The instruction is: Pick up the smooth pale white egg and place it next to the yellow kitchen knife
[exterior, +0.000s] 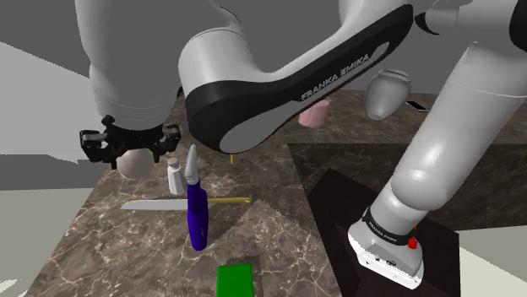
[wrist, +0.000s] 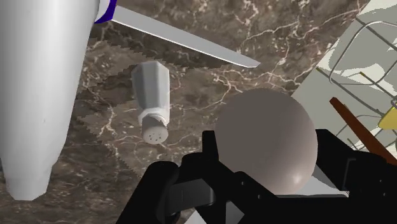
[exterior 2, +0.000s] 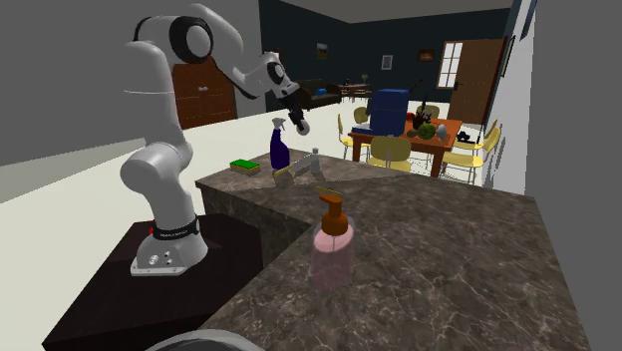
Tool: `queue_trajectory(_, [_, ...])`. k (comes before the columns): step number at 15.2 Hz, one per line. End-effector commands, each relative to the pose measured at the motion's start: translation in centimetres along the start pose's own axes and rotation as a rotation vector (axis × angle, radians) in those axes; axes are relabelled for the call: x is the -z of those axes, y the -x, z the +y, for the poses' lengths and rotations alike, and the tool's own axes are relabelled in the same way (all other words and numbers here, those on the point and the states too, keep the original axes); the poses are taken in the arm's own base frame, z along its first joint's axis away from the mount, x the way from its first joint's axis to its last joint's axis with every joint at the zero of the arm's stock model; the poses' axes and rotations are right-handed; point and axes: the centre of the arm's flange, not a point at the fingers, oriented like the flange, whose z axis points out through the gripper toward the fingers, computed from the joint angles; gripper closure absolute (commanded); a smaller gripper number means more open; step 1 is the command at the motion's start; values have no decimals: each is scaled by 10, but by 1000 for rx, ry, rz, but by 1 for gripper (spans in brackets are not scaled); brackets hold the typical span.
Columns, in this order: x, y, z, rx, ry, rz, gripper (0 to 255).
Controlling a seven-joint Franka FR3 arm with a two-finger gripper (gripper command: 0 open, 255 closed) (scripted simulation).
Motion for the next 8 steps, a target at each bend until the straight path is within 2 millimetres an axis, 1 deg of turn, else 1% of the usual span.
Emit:
queue_trajectory(1, [-2, 6, -25, -3, 1, 6, 255])
queue_trajectory(8, [-9, 26, -115, -3, 1, 6, 255])
